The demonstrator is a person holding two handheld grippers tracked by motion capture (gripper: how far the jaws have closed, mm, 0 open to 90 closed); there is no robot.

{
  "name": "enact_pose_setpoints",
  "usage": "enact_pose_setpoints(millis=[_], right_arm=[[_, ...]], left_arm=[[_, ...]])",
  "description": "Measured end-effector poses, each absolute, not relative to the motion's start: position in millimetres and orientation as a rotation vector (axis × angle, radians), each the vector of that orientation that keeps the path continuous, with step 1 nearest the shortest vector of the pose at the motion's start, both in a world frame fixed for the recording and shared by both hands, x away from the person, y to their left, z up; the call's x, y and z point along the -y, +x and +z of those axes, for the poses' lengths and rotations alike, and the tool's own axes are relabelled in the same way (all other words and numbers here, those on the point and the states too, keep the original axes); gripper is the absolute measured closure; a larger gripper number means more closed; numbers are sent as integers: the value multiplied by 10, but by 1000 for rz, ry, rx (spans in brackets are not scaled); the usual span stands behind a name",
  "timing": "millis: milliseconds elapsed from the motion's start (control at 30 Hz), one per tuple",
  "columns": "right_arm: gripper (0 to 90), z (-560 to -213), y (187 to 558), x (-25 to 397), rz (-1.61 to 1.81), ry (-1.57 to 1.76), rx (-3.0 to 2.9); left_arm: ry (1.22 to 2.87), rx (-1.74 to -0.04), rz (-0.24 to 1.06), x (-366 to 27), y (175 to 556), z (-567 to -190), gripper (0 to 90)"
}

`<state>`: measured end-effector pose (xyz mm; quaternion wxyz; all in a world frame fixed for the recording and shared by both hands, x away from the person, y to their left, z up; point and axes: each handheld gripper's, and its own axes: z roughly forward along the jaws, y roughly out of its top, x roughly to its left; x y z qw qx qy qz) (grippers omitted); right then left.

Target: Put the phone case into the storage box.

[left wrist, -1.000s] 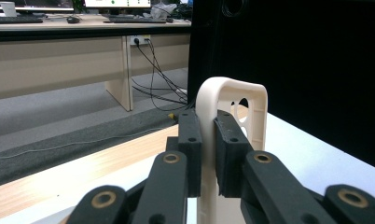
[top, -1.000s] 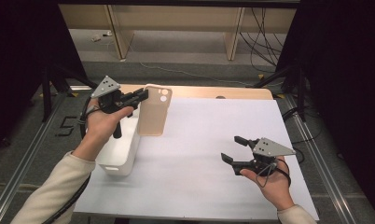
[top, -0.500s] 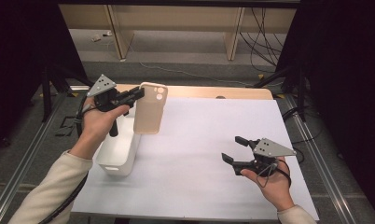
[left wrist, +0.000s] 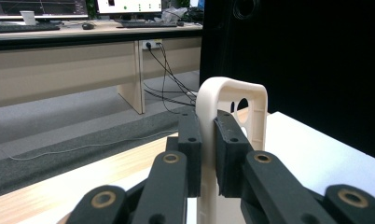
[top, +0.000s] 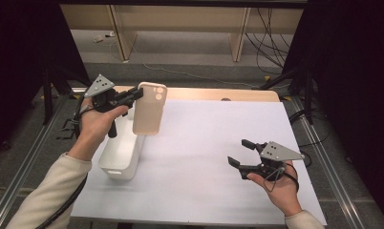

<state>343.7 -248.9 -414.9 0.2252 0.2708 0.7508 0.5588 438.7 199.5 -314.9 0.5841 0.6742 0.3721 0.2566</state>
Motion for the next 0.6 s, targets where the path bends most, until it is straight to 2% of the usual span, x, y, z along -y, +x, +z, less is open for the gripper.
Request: enact_pose_setpoints(millis=[600], right_arm=[[235,-4150,3435,2491,1546,745,-2083]], left_arm=[[1561,-870,614,-2081,4421,-3129,823]])
